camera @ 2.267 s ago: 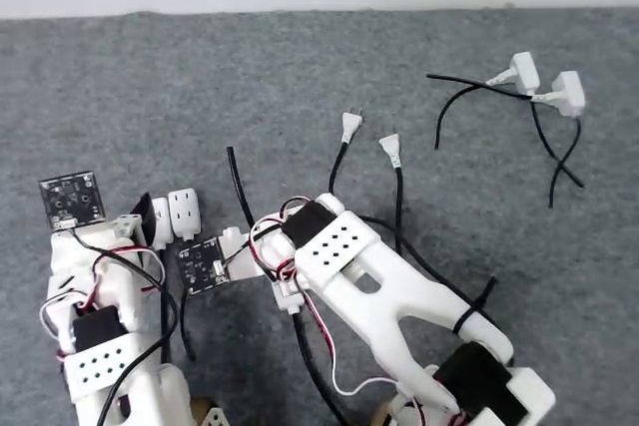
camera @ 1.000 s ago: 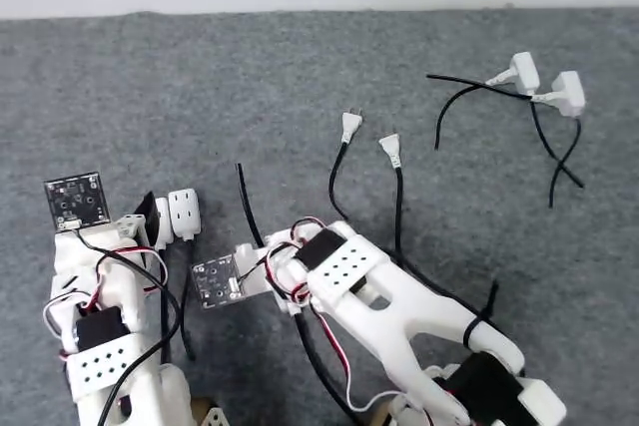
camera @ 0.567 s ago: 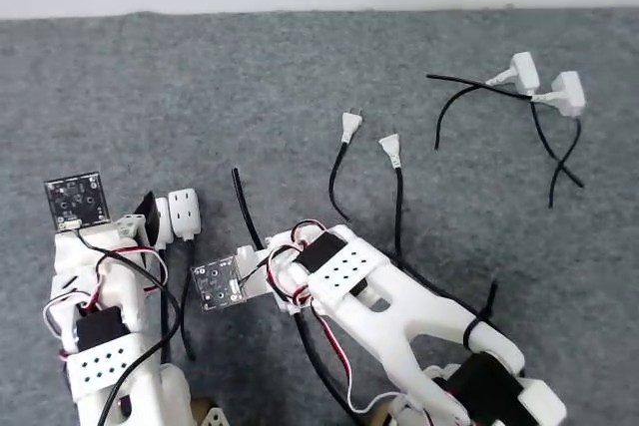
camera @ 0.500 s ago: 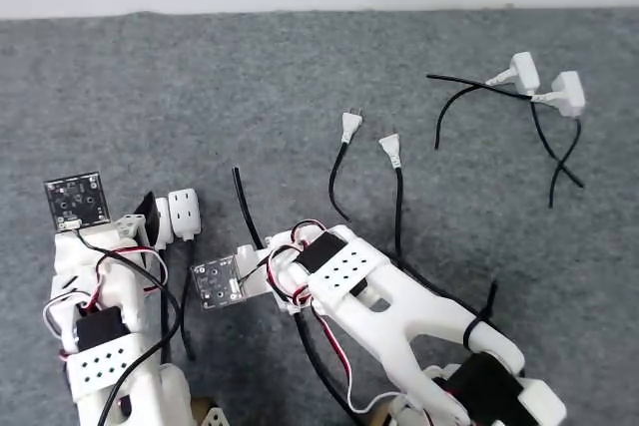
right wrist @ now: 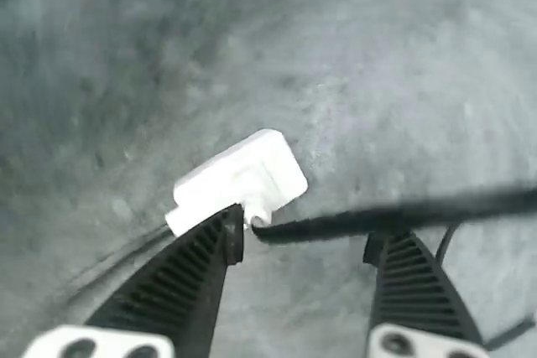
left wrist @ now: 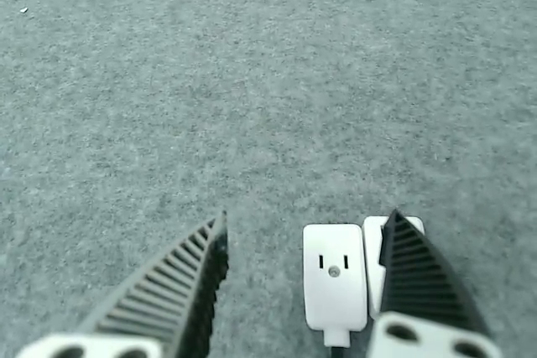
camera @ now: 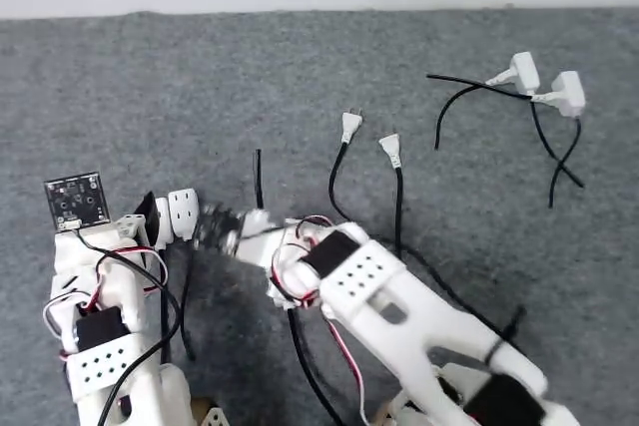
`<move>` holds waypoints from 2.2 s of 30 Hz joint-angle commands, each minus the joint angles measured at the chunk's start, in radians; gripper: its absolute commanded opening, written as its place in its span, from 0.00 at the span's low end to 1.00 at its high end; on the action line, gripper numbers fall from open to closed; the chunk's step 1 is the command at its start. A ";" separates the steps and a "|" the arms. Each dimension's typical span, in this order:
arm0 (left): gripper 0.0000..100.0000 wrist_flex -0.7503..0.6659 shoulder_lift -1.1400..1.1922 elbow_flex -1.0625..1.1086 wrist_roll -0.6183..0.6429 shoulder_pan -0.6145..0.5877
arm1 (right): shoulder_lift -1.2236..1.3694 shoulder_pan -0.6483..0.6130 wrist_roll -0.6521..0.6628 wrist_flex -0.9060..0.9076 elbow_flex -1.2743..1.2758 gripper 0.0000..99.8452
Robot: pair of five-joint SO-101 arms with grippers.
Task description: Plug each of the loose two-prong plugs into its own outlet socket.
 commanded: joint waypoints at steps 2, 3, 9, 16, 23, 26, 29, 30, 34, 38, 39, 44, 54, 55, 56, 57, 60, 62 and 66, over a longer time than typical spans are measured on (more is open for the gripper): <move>0.29 -0.035 0.003 -0.005 -0.009 0.009 | -0.117 -0.019 -0.448 0.027 -0.037 0.23; 0.29 -0.035 0.003 -0.005 -0.009 0.009 | -0.117 -0.021 -0.534 0.027 -0.032 0.23; 0.29 -0.035 0.005 -0.005 -0.009 0.009 | -0.117 -0.076 -0.804 0.027 0.060 0.23; 0.29 -0.035 0.005 -0.005 -0.009 0.009 | -0.117 -0.145 -0.859 0.021 0.161 0.23; 0.29 -0.034 0.005 -0.005 -0.009 0.009 | -0.117 -0.148 -0.856 -0.194 0.296 0.23; 0.29 -0.034 0.005 -0.005 -0.009 0.009 | -0.117 -0.148 -0.856 -0.246 0.313 0.23; 0.29 -0.034 0.005 -0.005 -0.009 0.011 | -0.117 -0.150 -0.855 -0.257 0.307 0.23; 0.29 -0.034 0.005 -0.005 -0.009 0.011 | -0.116 -0.156 -0.855 -0.257 0.299 0.23; 0.29 -0.031 0.005 -0.005 -0.009 0.011 | -0.116 -0.163 -0.855 -0.265 0.295 0.23; 0.29 -0.029 0.005 -0.005 -0.009 0.011 | -0.035 -0.160 -0.855 -0.331 0.298 0.23; 0.29 -0.029 0.005 -0.005 -0.009 0.012 | 0.002 -0.160 -0.855 -0.360 0.296 0.23; 0.29 -0.028 0.003 0.004 -0.032 0.043 | 0.179 -0.156 -0.855 -0.479 0.276 0.23; 0.29 -0.028 0.003 0.005 -0.034 0.040 | 0.216 -0.104 -0.783 -0.407 0.210 0.03; 0.29 -0.028 0.003 0.005 -0.035 0.040 | 0.214 -0.094 -0.753 -0.407 0.210 0.01; 0.29 -0.028 0.003 0.005 -0.035 0.040 | 0.213 -0.085 -0.726 -0.409 0.212 0.00; 0.29 -0.028 0.003 0.005 -0.035 0.040 | 0.211 -0.079 -0.704 -0.407 0.212 0.01; 0.29 -0.028 0.003 0.005 -0.035 0.040 | 0.209 -0.061 -0.669 -0.406 0.213 0.01; 0.29 -0.028 0.003 0.005 -0.035 0.040 | 0.208 -0.031 -0.663 -0.406 0.213 0.01; 0.29 -0.032 0.003 0.005 -0.035 0.040 | 0.196 0.071 -0.661 -0.363 0.198 0.01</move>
